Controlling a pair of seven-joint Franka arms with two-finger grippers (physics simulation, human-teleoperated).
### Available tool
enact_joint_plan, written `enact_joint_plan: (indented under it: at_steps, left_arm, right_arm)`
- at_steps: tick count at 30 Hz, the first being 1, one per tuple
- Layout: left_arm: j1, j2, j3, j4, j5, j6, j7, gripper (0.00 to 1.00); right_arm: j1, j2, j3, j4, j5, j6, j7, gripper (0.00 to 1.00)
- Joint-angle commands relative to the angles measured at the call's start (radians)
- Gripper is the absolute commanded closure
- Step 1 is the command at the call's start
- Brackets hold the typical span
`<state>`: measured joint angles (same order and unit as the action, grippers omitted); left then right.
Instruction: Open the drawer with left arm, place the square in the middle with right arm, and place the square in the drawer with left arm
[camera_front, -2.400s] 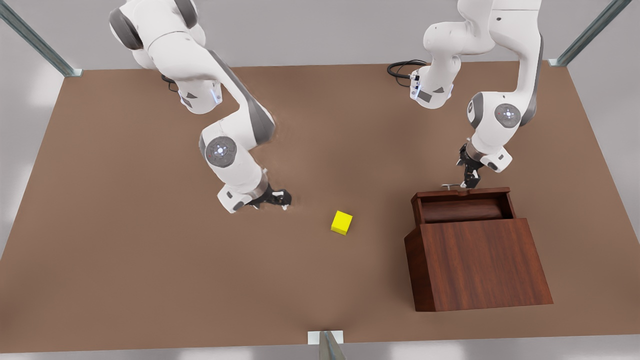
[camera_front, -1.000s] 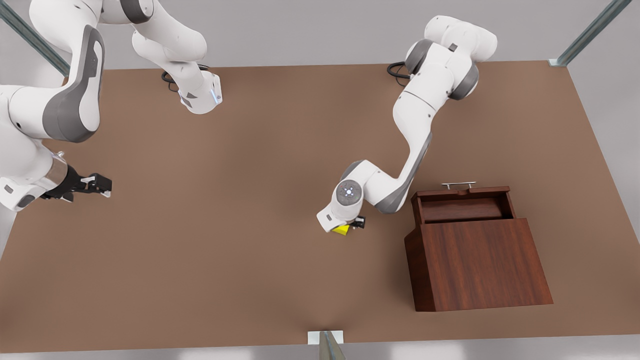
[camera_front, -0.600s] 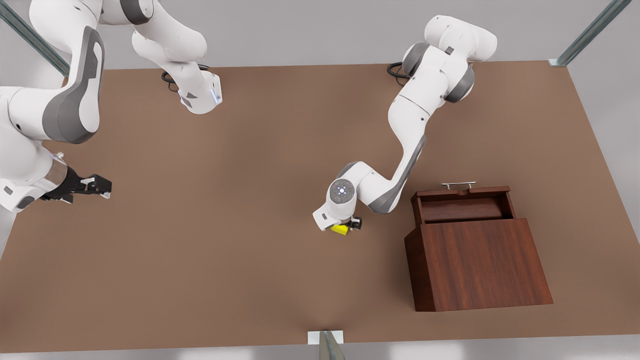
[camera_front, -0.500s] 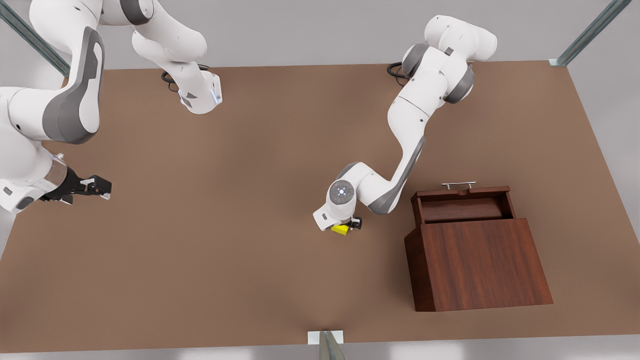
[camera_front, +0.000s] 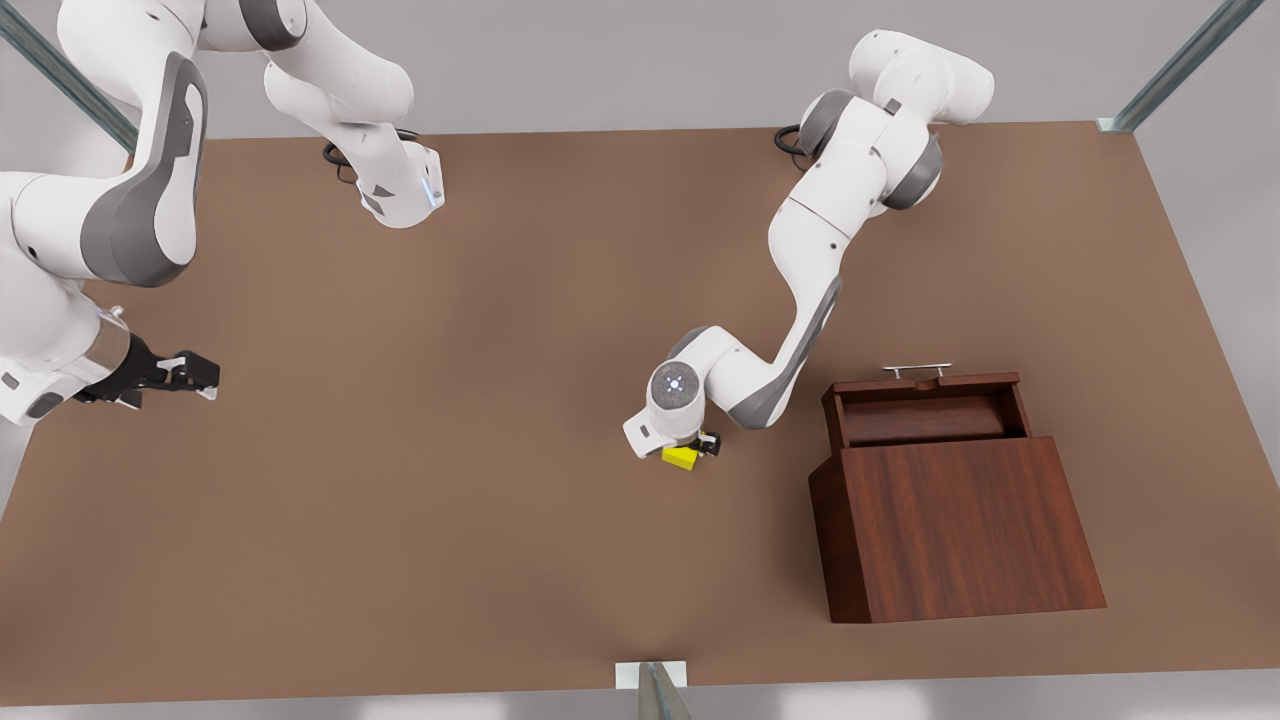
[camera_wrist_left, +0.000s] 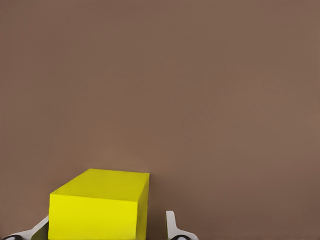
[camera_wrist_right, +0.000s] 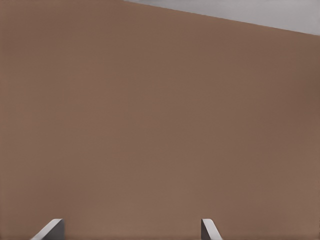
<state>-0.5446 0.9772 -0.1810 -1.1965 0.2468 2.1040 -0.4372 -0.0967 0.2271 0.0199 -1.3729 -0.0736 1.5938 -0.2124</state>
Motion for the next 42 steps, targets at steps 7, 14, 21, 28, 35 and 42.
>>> enact_joint_plan:
  at_steps: [7, 14, 21, 28, 35, 42]
  left_arm:
    - [0.000, 0.009, 0.000, 0.000, 0.025, 0.014, -0.002, 0.21]
    - [0.000, 0.011, 0.000, 0.000, 0.025, 0.014, -0.002, 0.28]
    - [0.000, 0.008, 0.000, 0.002, 0.025, 0.013, 0.000, 0.28]
    - [0.003, -0.084, 0.002, 0.002, 0.020, -0.071, 0.012, 0.26]
    - [0.014, -0.284, 0.003, -0.057, -0.047, -0.262, 0.040, 0.26]
    - [0.018, -0.440, 0.156, -0.169, -0.173, -0.341, 0.308, 0.25]
  right_arm:
    - [0.000, 0.008, 0.000, 0.009, 0.000, 0.000, 0.001, 0.00]
    - [0.000, 0.009, 0.000, 0.011, 0.000, 0.000, 0.001, 0.00]
    - [0.002, 0.012, 0.000, 0.011, 0.000, 0.000, 0.001, 0.00]
    - [0.000, 0.014, 0.000, 0.012, 0.000, 0.008, 0.002, 0.00]
    - [0.002, 0.014, 0.000, 0.012, 0.000, 0.014, 0.002, 0.00]
    - [0.002, 0.015, 0.000, 0.012, 0.002, 0.014, 0.002, 0.00]
